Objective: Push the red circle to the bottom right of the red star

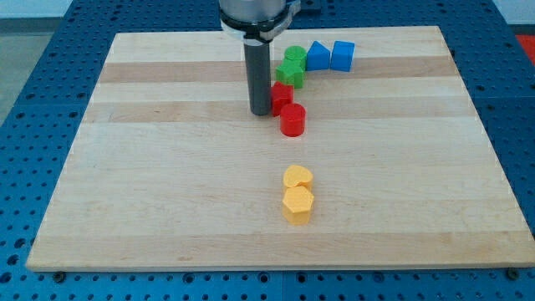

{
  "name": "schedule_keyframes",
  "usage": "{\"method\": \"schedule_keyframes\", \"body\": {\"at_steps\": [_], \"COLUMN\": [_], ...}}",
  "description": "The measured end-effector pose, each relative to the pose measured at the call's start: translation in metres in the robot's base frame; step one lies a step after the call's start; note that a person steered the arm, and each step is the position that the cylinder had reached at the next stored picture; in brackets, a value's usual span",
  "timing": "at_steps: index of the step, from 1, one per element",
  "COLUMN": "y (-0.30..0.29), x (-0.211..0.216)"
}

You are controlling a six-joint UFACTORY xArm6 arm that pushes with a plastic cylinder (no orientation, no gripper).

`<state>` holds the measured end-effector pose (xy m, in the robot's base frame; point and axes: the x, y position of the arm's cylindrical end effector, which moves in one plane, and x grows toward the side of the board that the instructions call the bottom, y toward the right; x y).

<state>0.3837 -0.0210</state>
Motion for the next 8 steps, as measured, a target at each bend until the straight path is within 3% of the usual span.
{"method": "schedule_keyframes", "body": {"at_steps": [3,5,6,7,8], "y": [0.017,-0.058,-0.077,-0.047,-0.006], "x": [-0.018,-0.018,0.019,0.066,0.078]}}
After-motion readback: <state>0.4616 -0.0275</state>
